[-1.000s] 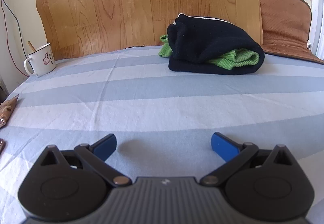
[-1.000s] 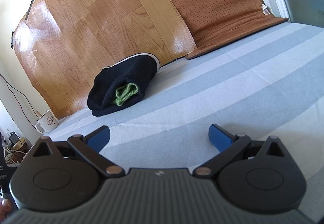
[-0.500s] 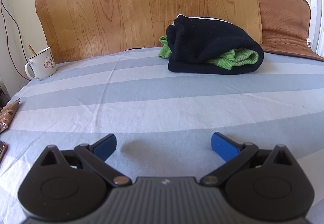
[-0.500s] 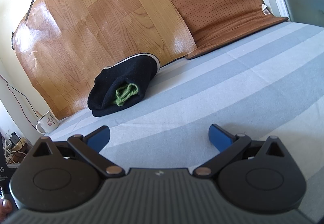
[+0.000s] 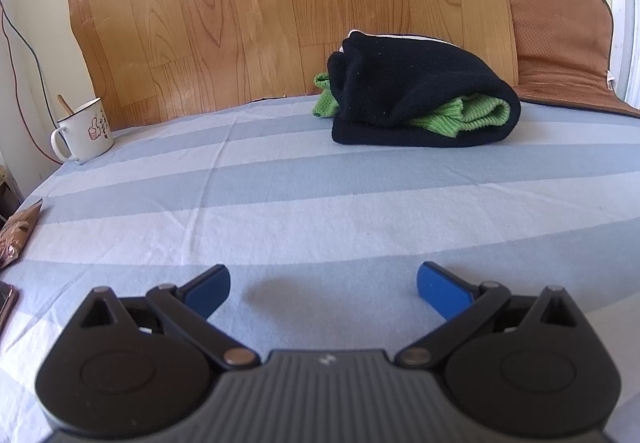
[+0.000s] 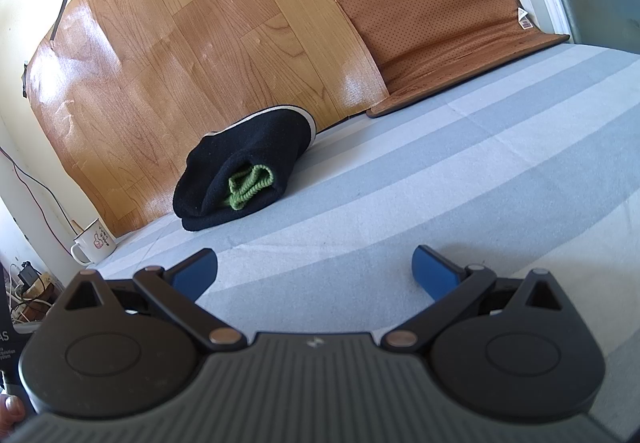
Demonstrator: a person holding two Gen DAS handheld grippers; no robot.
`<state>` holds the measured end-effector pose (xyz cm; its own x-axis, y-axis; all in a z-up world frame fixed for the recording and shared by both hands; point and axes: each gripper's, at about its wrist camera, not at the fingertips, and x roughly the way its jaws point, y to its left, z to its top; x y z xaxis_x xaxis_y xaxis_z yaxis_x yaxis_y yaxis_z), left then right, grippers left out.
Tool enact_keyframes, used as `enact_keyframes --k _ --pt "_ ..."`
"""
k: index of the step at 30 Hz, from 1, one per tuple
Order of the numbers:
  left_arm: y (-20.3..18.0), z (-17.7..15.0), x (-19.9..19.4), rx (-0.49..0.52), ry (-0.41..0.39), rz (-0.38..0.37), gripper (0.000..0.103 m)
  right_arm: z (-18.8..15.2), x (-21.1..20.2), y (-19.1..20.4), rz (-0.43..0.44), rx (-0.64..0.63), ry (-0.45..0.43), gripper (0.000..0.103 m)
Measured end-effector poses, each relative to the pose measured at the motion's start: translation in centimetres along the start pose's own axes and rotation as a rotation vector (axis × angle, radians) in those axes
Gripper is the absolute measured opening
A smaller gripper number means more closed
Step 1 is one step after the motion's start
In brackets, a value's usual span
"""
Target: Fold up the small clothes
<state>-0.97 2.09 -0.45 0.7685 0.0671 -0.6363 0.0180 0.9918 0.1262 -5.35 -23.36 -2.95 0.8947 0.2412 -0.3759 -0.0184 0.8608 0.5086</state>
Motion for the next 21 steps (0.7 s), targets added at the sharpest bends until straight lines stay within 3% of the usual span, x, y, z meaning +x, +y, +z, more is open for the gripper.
enact_keyframes --k 21 --pt "-0.32 -0.02 -0.32 0.006 -0.008 0.030 0.103 -0.16 0.00 0.65 -0.044 -0.045 0.004 0.103"
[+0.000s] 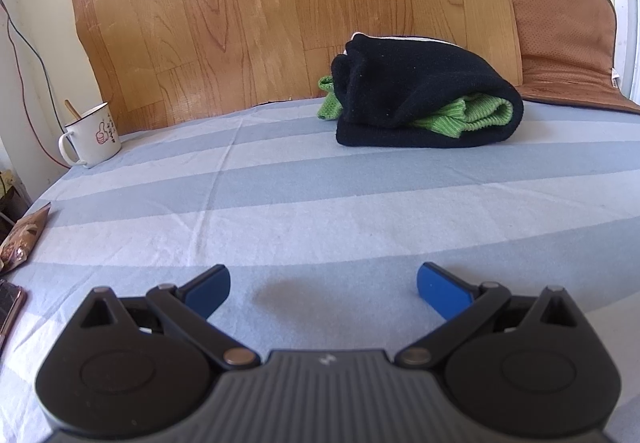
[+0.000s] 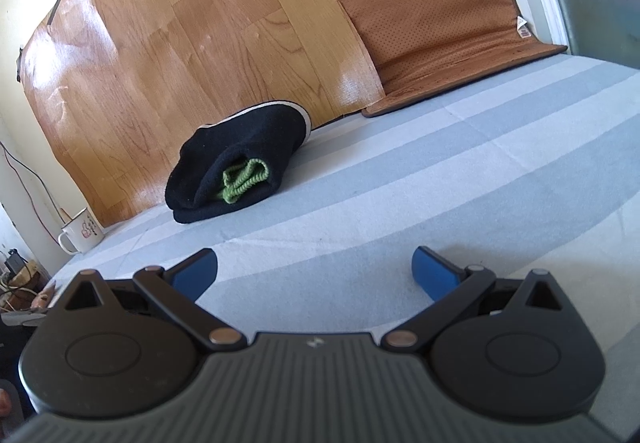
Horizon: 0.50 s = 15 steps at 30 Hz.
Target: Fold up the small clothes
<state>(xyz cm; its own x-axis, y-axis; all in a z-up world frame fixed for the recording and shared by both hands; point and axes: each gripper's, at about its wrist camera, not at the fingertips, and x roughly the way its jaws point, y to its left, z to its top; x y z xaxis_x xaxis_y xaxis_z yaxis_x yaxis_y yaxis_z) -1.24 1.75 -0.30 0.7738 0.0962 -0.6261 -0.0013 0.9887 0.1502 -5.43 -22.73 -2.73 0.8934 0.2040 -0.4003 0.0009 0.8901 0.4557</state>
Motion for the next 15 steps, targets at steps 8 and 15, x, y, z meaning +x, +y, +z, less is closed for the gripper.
enact_keyframes --k 8,15 --pt "-0.1 -0.5 -0.8 0.001 -0.017 -0.004 0.103 -0.7 -0.7 1.6 -0.052 -0.099 -0.056 0.103" --pt "-1.1 -0.9 -1.6 0.067 -0.056 0.008 0.103 -1.2 -1.0 3.0 -0.086 -0.176 -0.106 0.103"
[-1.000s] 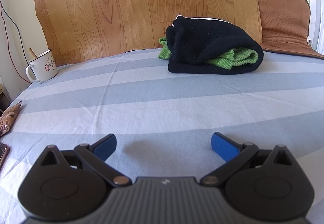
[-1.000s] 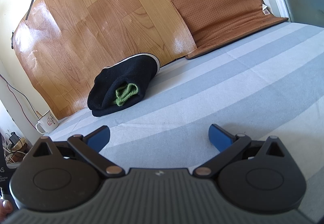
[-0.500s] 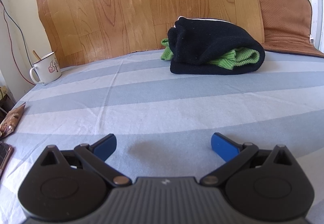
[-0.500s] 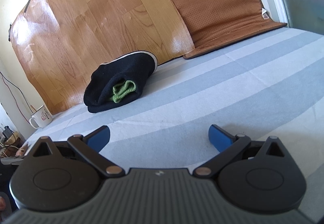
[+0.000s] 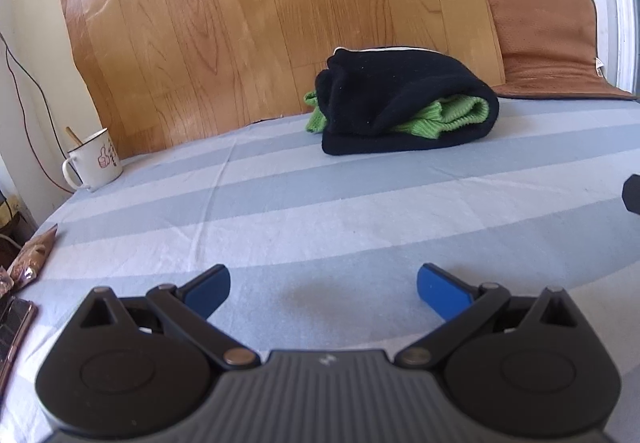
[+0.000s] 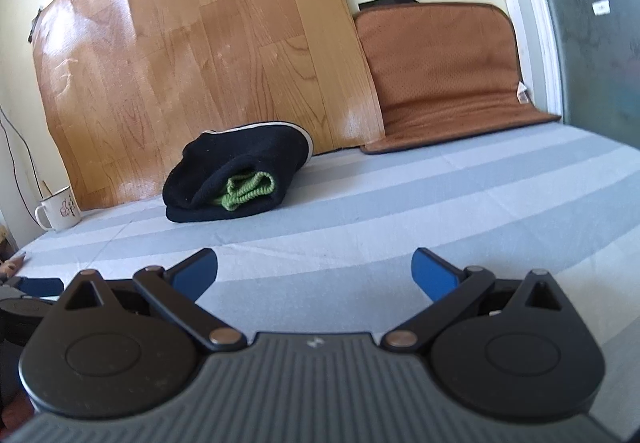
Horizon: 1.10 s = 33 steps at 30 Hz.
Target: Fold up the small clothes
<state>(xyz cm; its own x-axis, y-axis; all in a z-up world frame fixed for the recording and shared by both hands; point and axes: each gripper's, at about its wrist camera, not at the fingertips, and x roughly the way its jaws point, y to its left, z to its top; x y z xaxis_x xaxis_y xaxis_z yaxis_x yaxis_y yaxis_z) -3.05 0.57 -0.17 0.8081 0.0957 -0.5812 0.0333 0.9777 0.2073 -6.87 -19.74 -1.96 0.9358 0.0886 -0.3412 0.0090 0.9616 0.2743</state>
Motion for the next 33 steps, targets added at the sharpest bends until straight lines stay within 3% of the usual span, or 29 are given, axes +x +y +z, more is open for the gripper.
enact_keyframes --k 19,33 --pt "1.02 -0.13 -0.16 -0.057 -0.017 -0.068 0.103 -0.05 0.05 -0.05 -0.003 0.030 0.020 0.103" --pt "1.07 -0.18 -0.26 -0.059 -0.029 -0.049 0.103 -0.01 -0.08 0.01 -0.004 0.028 0.009 0.103"
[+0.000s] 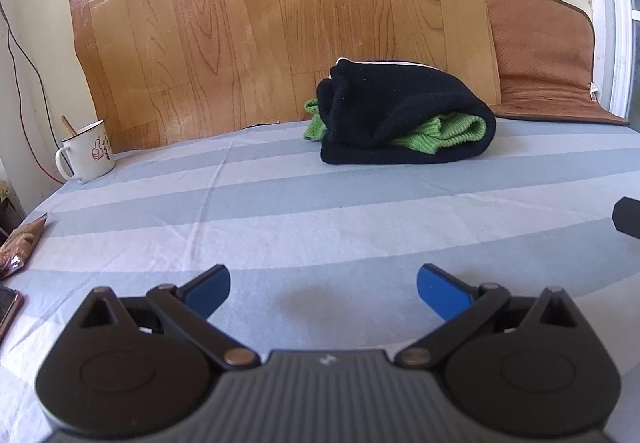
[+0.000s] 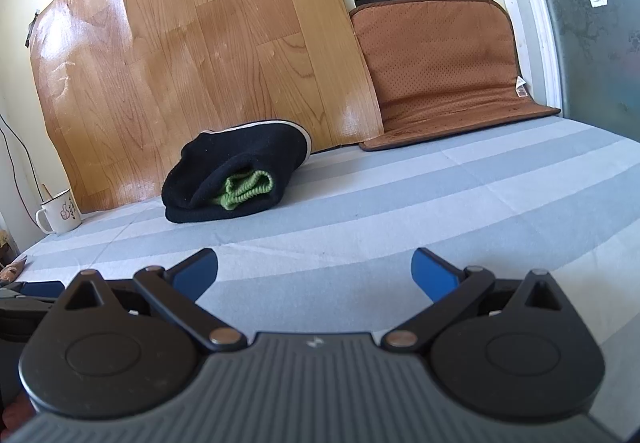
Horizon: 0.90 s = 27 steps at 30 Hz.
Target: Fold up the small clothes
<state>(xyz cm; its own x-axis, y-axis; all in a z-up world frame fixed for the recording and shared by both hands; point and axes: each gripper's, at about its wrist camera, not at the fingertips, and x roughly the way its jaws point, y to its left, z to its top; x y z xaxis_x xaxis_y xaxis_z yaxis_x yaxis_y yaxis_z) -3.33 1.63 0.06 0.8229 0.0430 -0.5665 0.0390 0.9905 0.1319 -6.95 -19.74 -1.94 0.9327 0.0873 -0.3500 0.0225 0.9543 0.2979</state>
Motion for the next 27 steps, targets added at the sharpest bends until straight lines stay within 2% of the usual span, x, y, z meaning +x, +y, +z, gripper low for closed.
enact_keyframes --k 27 --pt "0.90 0.17 0.37 -0.048 0.016 0.038 0.103 0.02 -0.10 0.24 0.003 0.001 -0.017 0.103"
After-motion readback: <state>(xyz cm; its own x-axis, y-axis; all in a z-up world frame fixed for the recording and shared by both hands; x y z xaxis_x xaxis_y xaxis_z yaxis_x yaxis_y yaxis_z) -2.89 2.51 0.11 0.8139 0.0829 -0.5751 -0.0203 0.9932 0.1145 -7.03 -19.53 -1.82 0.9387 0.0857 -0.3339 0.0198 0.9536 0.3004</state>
